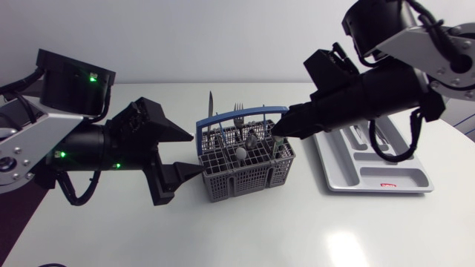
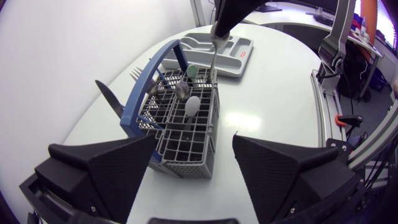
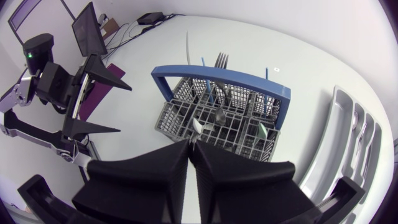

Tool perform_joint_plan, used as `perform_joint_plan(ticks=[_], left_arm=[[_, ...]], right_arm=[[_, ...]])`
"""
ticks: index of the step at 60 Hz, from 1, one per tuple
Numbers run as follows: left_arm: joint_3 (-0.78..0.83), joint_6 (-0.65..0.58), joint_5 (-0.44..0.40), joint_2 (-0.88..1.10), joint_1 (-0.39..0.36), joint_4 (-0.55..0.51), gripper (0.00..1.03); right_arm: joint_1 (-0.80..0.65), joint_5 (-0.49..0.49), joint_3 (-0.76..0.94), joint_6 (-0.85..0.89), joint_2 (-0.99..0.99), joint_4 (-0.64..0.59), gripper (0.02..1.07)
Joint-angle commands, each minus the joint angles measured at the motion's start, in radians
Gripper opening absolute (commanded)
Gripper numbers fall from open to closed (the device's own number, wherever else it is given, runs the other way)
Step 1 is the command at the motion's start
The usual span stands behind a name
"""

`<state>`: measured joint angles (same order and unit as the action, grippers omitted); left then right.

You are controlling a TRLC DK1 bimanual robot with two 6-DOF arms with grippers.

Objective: Unload the cutlery basket into the drawer organizer.

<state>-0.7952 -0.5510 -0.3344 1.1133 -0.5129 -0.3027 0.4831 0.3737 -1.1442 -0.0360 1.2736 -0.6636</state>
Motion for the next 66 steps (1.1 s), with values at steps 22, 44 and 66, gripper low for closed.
perform_joint_plan(ticks=[22,44,66], left_arm=[[-0.039,-0.038,0.032,0.057,-0.042,0.004,0.86],[-0.136,-0.119,0.110,0.126,-0.118,-0.053,0.88],[-0.170,-0.175,0.136,0.169,-0.141,-0.073,0.89]], right_arm=[[-0.159,-0.039,-0.011,0.038,-0.203,-0.166,0.15],[-0.551,-0.032,0.173,0.278,-0.226,-0.096,0.16],[-0.699,-0.150,0.356,0.367,-0.141,0.133,0.16]])
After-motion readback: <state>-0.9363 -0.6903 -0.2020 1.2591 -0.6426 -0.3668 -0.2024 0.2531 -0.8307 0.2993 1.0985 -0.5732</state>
